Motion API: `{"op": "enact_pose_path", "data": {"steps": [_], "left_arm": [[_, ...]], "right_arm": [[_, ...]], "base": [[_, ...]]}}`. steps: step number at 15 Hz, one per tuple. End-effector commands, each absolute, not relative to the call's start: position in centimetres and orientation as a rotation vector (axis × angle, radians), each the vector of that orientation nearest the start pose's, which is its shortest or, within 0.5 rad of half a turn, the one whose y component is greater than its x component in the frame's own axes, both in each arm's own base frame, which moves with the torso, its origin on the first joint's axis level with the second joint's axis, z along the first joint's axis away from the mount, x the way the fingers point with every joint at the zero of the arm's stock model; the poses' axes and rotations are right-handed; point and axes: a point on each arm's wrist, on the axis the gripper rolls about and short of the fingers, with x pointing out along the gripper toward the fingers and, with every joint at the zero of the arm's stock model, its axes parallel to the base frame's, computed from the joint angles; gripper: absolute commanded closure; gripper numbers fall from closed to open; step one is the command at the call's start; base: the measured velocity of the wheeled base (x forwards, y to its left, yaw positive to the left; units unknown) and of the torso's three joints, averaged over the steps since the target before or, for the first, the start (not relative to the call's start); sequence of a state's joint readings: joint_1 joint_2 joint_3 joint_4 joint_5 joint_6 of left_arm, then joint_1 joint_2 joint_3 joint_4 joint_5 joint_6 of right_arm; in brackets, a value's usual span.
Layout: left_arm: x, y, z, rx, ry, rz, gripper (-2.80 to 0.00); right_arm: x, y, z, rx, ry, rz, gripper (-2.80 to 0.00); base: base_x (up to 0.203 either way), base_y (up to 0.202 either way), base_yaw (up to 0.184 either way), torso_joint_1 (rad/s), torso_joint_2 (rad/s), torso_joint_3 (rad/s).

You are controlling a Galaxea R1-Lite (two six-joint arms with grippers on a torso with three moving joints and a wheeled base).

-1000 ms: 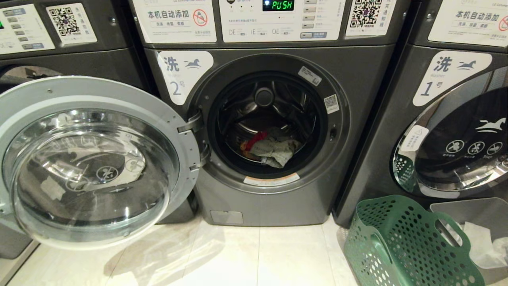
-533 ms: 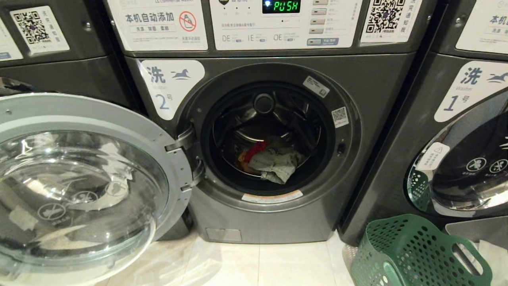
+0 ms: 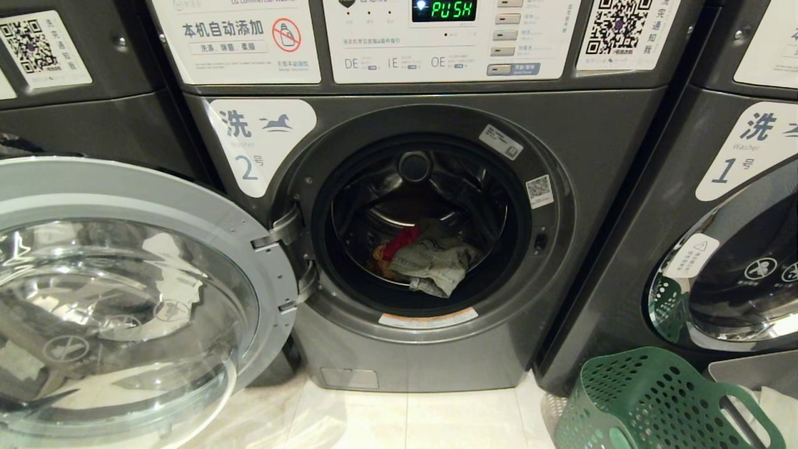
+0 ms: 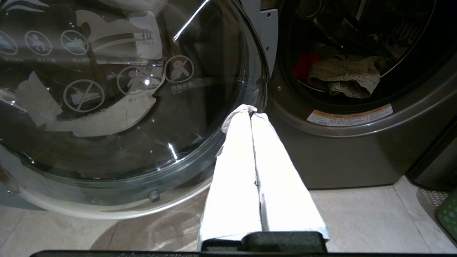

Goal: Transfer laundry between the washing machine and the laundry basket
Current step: Pick a cloth and place it into the basket

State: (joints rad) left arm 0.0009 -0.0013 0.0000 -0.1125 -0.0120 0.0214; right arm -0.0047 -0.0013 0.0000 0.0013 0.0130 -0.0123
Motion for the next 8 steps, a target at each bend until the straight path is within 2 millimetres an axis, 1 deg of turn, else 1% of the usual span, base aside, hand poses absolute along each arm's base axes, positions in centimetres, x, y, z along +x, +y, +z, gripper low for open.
{"op": "enact_pose_path", "data": {"steps": [1, 3, 4, 5, 8], "left_arm": [[-2.02, -0.03, 7.60, 0.022, -0.074, -0.010, 0.00], [-2.02, -0.03, 7.60, 0.022, -0.074, -0.010, 0.00], [-2.02, -0.03, 7.60, 0.022, -0.074, -0.010, 0.00], [-2.02, -0.03, 7.60, 0.022, -0.074, -0.010, 0.00], [-2.02, -0.03, 7.59, 0.022, -0.073, -0.010, 0.00]], "right_arm": [[-2.28, 0.04, 7.55, -0.014, 0.000, 0.009, 0.00], [-2.28, 0.05, 7.55, -0.014, 0.000, 0.011, 0.00], [-2.28, 0.04, 7.55, -0.014, 0.000, 0.010, 0.00], [-2.28, 0.05, 7.55, -0.014, 0.000, 0.011, 0.00], [-2.28, 0.05, 7.55, -0.014, 0.000, 0.011, 0.00]], "base": [[0.000, 0.000, 0.000, 0.000, 0.00, 0.000], [0.000, 0.000, 0.000, 0.000, 0.00, 0.000], [-0.004, 0.002, 0.053, 0.007, 0.00, 0.005], [-0.002, -0.005, 0.119, 0.002, 0.01, 0.005], [-0.002, -0.006, 0.175, 0.004, 0.00, 0.003]]}}
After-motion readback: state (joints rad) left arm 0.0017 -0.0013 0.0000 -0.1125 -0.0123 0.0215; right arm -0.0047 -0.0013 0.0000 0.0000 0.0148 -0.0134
